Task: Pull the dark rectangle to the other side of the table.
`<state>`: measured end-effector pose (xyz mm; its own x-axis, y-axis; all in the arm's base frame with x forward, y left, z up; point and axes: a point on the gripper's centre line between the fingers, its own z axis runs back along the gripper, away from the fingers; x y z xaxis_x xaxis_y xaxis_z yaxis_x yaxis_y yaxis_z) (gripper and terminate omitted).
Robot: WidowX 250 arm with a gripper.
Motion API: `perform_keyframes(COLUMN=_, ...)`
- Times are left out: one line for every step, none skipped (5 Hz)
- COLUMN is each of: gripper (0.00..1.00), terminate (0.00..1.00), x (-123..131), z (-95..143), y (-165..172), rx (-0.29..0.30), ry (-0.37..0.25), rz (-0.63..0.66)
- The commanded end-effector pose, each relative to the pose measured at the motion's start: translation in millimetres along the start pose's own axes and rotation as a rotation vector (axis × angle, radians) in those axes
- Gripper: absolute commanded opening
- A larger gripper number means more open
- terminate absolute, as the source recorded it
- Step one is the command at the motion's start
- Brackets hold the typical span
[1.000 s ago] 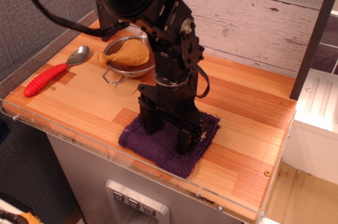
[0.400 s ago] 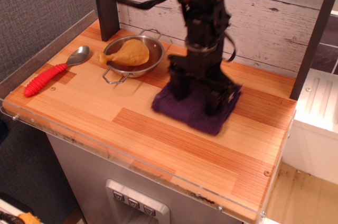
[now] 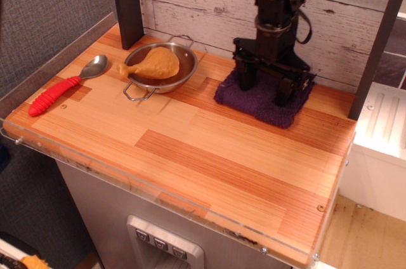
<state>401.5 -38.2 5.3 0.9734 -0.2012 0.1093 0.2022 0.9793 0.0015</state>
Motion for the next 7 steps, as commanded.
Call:
perform_keyframes(gripper=1.00, terminate=0.00, x=-7, z=-28, y=-14, rx=-0.019, ry=0.062, rz=-0.046)
perform_keyframes(gripper=1.00, terminate=0.00, x=7, z=5, y=-11, rx=-0.019, ry=-0.013, rz=-0.041)
perform_keyframes(gripper=1.00, terminate=0.00, x=9, z=47, y=-11, rx=-0.014, ry=-0.084, rz=-0.046)
perform_keyframes(gripper=1.00, terminate=0.00, x=9, z=60, y=-15, rx=-0.026, ry=-0.104, rz=-0.050)
perform_keyframes(gripper=1.00, terminate=0.00, x=9, z=76, y=-12, rx=-0.033, ry=-0.121, rz=-0.047)
perform_keyframes(gripper=1.00, terminate=0.00, x=4, z=94, y=-8, rx=-0.041, ry=-0.142, rz=-0.038)
perform_keyframes(gripper=1.00, terminate=0.00, x=-18, z=109, y=-4, rx=-0.068, ry=-0.127, rz=-0.018)
